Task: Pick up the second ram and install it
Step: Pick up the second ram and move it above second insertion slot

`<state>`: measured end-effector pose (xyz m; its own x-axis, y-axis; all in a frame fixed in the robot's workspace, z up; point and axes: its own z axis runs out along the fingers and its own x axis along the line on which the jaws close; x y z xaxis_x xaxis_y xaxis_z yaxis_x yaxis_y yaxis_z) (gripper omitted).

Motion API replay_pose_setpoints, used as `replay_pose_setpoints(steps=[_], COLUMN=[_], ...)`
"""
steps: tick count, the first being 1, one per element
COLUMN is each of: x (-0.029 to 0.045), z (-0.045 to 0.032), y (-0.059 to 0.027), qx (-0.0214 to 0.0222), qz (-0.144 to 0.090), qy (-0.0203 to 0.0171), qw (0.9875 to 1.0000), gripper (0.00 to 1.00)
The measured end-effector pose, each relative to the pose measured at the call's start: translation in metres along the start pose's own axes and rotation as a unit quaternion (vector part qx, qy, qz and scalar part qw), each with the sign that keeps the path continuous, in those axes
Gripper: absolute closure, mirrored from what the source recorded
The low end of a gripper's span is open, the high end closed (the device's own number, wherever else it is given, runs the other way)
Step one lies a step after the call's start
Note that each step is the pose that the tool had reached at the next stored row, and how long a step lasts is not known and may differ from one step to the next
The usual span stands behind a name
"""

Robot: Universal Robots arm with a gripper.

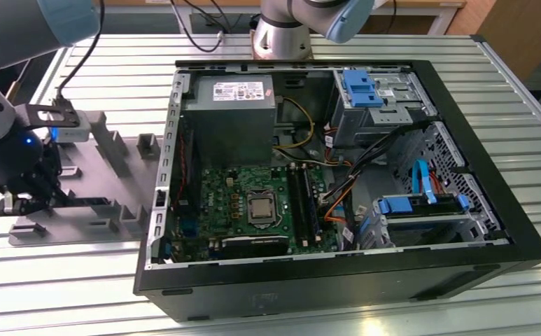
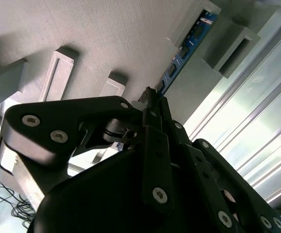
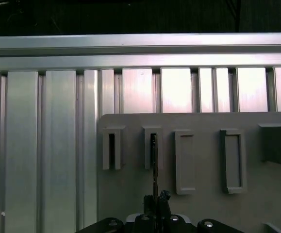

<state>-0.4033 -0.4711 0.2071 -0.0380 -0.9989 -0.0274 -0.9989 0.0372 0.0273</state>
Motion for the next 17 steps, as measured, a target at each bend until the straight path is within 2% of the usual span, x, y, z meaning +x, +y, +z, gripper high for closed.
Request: replay_pose_setpoints(steps=[17], x=[-0.0006], z=[-0.013], y=[0.0003], qx=[0.0001], qz=[0.0], qy=[-0.0001], qw=[1.0], gripper=[0.86])
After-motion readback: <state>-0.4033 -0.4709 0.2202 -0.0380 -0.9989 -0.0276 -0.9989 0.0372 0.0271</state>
